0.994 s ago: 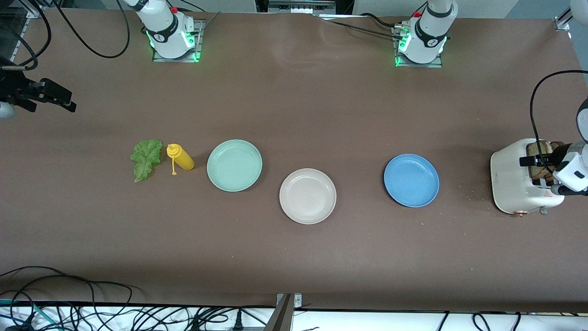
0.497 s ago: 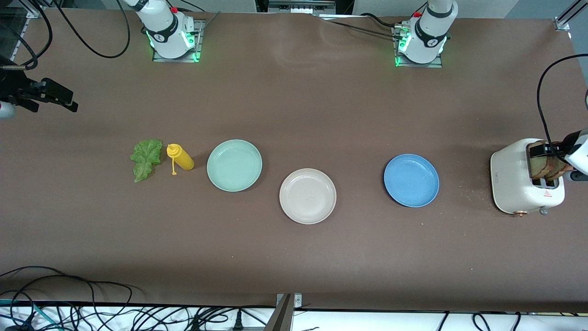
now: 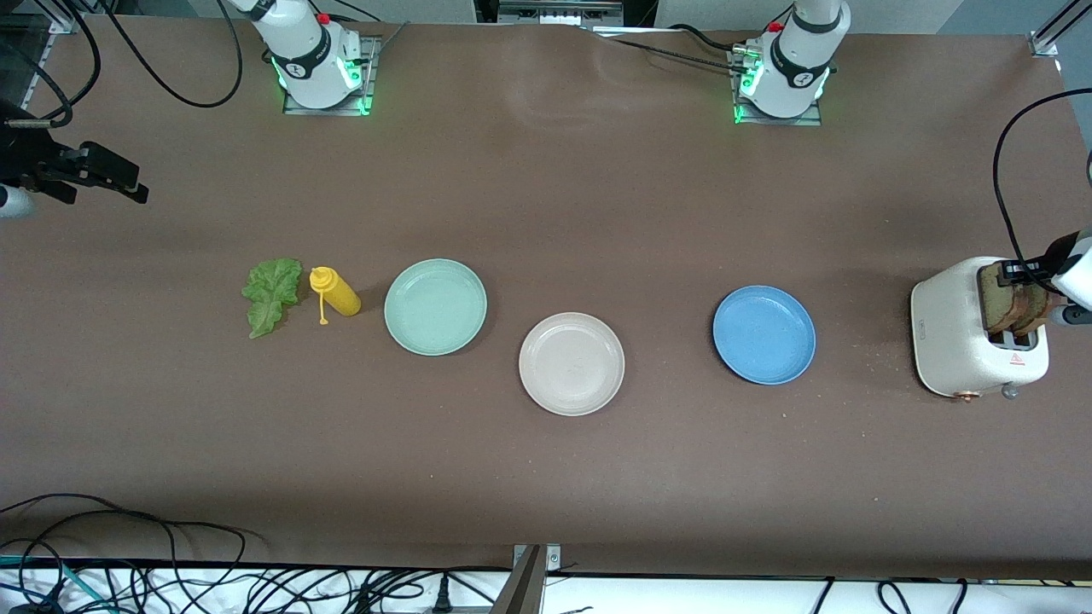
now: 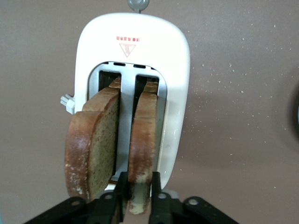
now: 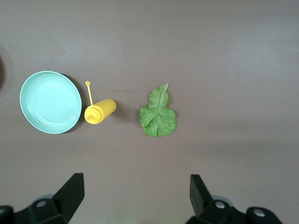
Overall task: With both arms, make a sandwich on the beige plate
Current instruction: 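Lower the left gripper and grasp one bread slice in the toaster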
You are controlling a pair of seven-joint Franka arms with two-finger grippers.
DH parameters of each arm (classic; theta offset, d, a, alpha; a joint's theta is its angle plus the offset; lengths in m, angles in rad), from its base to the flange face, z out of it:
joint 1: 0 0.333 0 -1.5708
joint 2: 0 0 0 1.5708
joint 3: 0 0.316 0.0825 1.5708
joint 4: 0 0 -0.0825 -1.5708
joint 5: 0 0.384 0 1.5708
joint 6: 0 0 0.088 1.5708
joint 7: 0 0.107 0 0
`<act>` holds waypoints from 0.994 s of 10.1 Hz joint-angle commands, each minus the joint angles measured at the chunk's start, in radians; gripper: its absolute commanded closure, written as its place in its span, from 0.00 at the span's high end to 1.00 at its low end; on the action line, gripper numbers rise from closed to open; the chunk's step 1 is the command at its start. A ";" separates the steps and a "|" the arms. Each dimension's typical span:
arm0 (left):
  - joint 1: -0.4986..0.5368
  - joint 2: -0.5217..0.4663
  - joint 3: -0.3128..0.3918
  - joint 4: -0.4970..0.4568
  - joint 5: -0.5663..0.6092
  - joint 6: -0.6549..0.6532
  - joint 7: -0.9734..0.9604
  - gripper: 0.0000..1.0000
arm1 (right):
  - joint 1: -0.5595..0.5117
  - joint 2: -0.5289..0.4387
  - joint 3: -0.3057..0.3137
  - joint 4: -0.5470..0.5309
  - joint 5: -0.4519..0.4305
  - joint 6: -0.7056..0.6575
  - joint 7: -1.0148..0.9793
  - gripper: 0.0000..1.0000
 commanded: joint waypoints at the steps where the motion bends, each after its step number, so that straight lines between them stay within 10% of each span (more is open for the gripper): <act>1: 0.016 -0.033 -0.006 -0.044 -0.028 0.040 0.026 0.00 | -0.001 -0.002 0.002 0.018 0.022 -0.018 0.009 1.00; 6: 0.016 -0.048 -0.008 0.022 -0.051 0.020 0.084 0.00 | -0.001 -0.002 0.002 0.018 0.041 -0.018 0.009 1.00; 10: 0.010 -0.038 -0.006 0.320 -0.178 -0.297 0.161 0.00 | -0.001 -0.002 0.002 0.018 0.042 -0.018 0.009 1.00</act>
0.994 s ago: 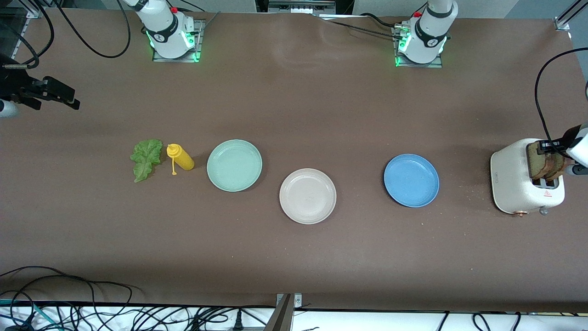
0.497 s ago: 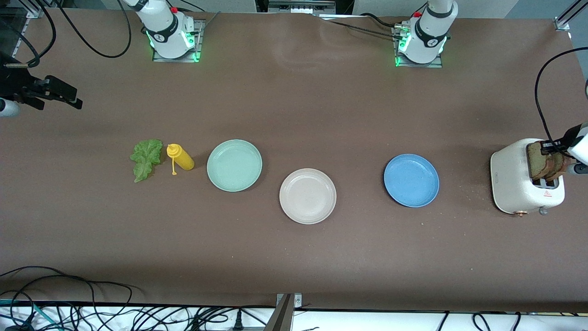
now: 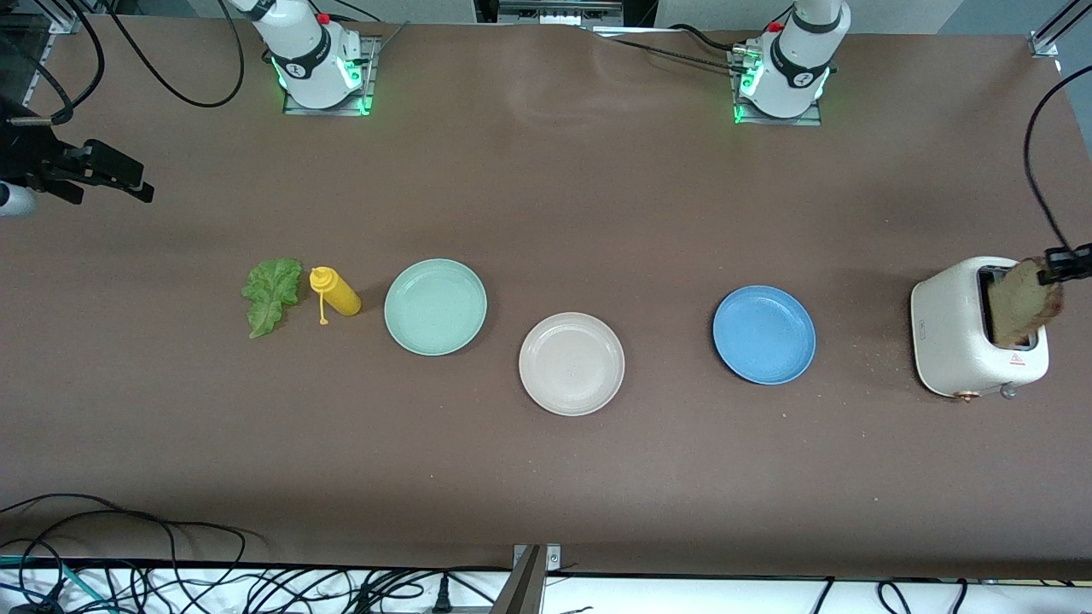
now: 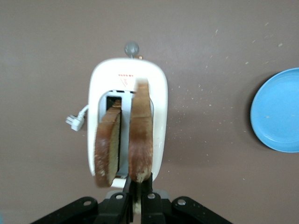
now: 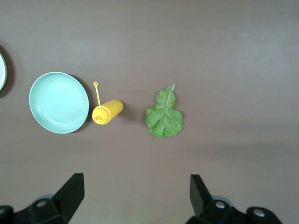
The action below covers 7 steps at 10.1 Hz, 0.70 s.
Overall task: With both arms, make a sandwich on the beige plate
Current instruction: 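Lift the bread slice out and carry it over the beige plate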
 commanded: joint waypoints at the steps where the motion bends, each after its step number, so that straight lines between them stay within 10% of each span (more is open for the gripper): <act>1: -0.002 0.018 -0.008 0.147 -0.117 -0.156 0.026 0.00 | -0.001 -0.002 0.000 0.016 0.016 -0.019 0.009 1.00; 7: -0.037 0.187 -0.120 0.141 -0.728 -0.272 -0.023 0.00 | -0.001 -0.001 -0.003 0.016 0.016 -0.024 0.009 1.00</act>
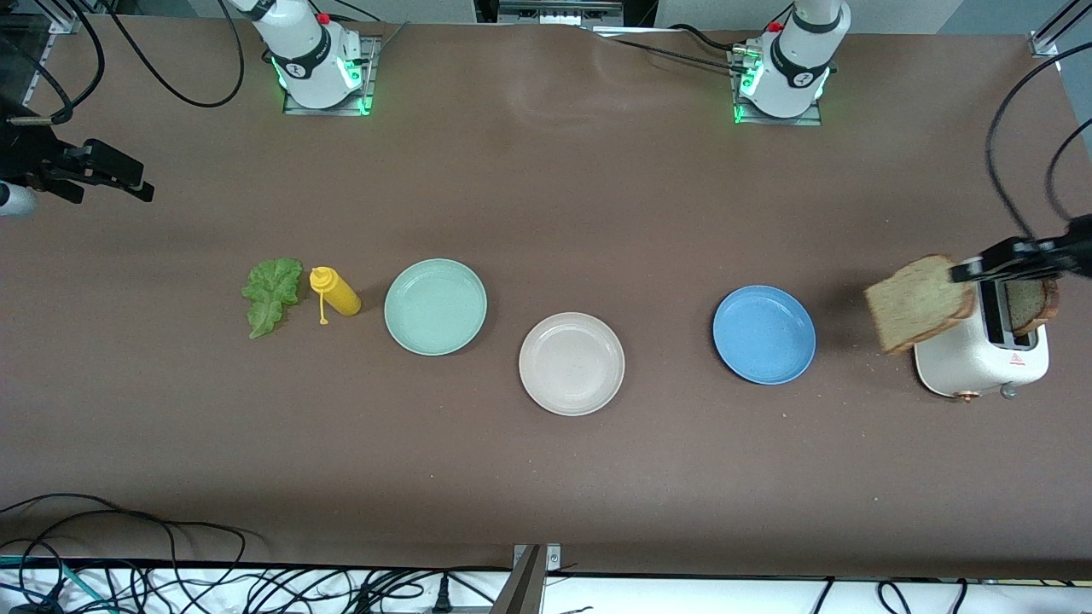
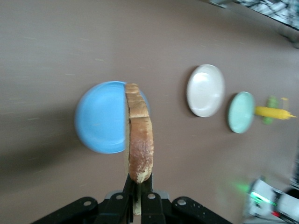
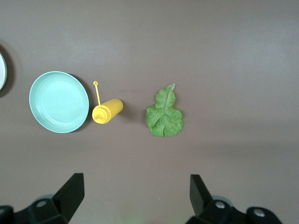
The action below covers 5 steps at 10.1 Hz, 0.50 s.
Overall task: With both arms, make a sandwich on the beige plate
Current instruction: 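Lift the bread slice out and carry it over the beige plate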
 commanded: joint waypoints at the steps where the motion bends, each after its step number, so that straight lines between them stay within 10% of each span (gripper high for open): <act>1: -0.021 0.111 -0.070 0.029 -0.162 -0.014 -0.015 0.00 | -0.001 -0.001 -0.002 0.013 0.015 -0.019 0.008 1.00; 5: -0.162 0.205 -0.083 0.029 -0.346 0.074 -0.017 0.00 | -0.001 0.001 -0.002 0.013 0.049 -0.018 0.010 1.00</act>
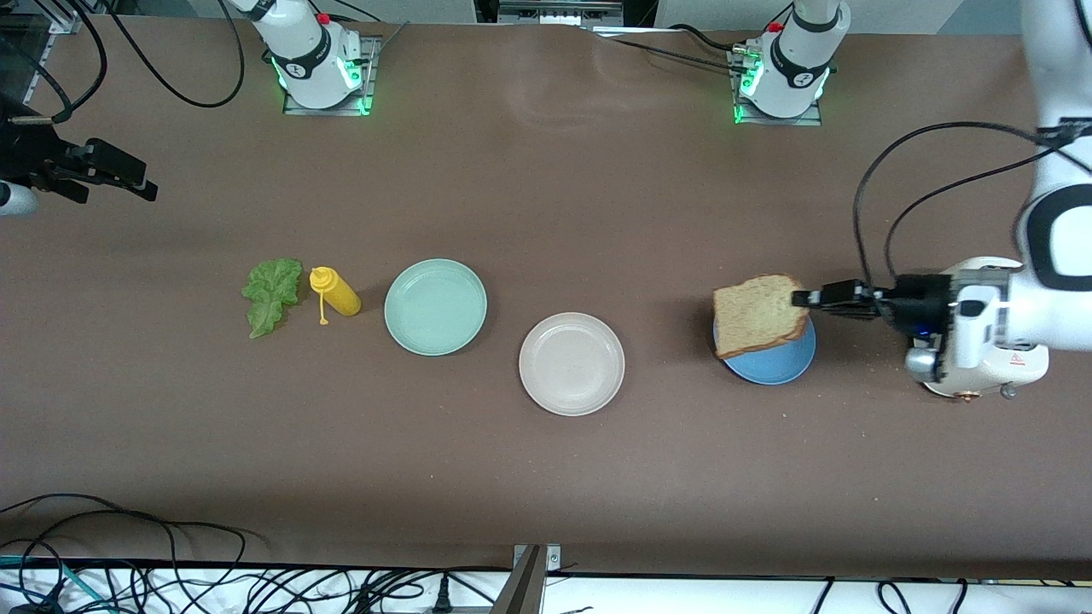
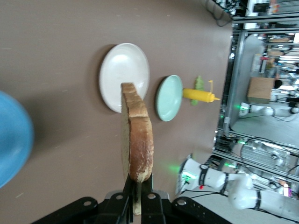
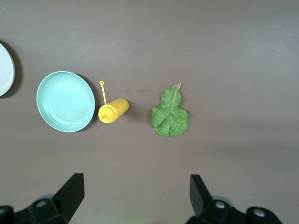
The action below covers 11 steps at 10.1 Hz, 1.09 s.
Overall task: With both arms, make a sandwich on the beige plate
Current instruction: 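Lift the bread slice out and carry it over the beige plate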
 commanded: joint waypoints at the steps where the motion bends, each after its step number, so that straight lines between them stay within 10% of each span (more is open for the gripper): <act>1: -0.053 0.033 0.005 0.020 -0.092 0.049 -0.009 0.00 | -0.004 0.000 -0.003 0.012 0.021 -0.015 0.008 1.00; 11: -0.377 0.151 0.004 -0.057 -0.297 0.585 -0.005 0.00 | -0.004 0.002 -0.005 0.011 0.021 -0.015 0.008 1.00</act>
